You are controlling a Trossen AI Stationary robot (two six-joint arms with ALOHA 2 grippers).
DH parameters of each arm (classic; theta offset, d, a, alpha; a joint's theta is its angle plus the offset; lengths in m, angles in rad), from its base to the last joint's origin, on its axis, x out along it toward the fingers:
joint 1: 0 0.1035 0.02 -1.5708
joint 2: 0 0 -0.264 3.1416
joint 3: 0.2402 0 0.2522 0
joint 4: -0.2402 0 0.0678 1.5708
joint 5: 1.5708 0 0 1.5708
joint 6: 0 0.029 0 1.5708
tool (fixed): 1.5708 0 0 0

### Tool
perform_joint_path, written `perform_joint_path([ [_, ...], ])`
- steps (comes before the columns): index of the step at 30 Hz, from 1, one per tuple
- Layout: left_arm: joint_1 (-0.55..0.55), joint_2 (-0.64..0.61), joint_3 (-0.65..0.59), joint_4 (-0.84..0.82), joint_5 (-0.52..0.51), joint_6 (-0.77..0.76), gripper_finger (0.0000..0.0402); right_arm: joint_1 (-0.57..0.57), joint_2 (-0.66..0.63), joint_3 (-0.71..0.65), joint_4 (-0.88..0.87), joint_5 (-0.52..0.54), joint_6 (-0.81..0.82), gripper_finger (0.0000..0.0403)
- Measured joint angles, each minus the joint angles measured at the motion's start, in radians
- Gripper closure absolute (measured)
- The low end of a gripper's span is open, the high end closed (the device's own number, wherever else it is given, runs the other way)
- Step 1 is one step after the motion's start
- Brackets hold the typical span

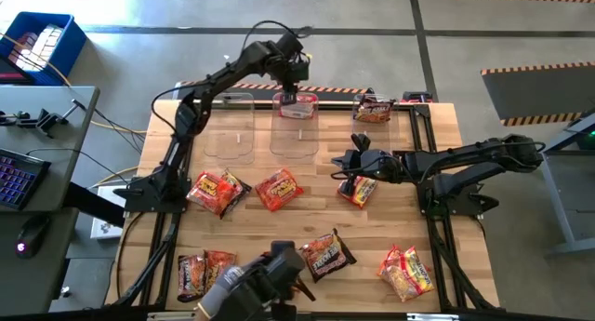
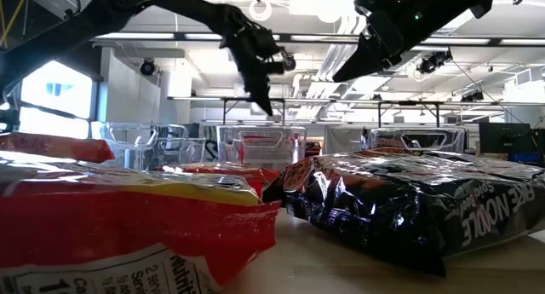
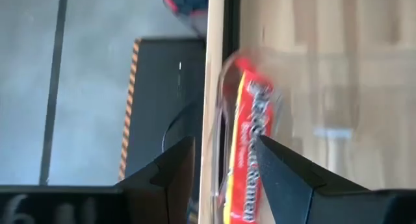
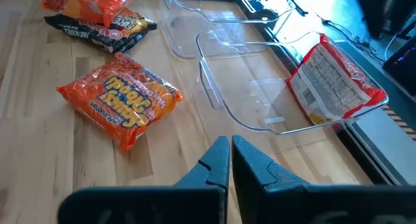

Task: Sort Maruchan noodles
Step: Put the orange noodle pack into the left transparent bin

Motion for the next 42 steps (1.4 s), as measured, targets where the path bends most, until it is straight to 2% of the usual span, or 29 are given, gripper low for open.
perform_joint_path([
  [4, 0.024, -0.026, 0.0, 0.029, 0.146, -0.053, 0.0272, 0.0, 0.0, -0.048, 0.088, 0.003, -0.017, 0.0401],
  [7, 0.037, -0.028, 0.0, 0.029, 0.262, -0.076, 0.0297, 0.0, 0.0, -0.127, 0.242, -0.005, -0.017, 0.0401],
  [11, 0.04, -0.027, 0.0, 0.03, 0.345, -0.087, 0.0339, 0.0, 0.0, -0.243, 0.457, -0.041, 0.026, 0.0401],
  [17, 0.013, -0.03, -0.065, 0.165, 0.349, -0.152, 0.0395, 0.003, 0.0, -0.359, 0.686, -0.045, 0.054, 0.0401],
  [19, 0.011, -0.031, -0.111, 0.272, 0.344, -0.201, 0.04, 0.003, 0.0, -0.372, 0.702, -0.044, 0.057, 0.0401],
  [25, -0.003, -0.04, -0.241, 0.522, 0.234, -0.308, 0.0401, 0.005, 0.0, -0.375, 0.707, -0.033, 0.05, 0.0401],
  [30, -0.024, -0.117, -0.429, 0.819, 0.175, -0.366, 0.0401, 0.006, 0.0, -0.375, 0.724, 0.007, 0.041, 0.0401],
  [37, -0.037, -0.322, -0.864, 1.297, 0.145, -0.426, 0.0401, 0.009, 0.045, -0.375, 0.826, -0.005, 0.005, 0.0403],
  [42, -0.066, -0.515, -1.164, 1.499, 0.144, -0.488, 0.0401, 0.008, 0.142, -0.375, 0.934, -0.051, 0.029, 0.0403],
])
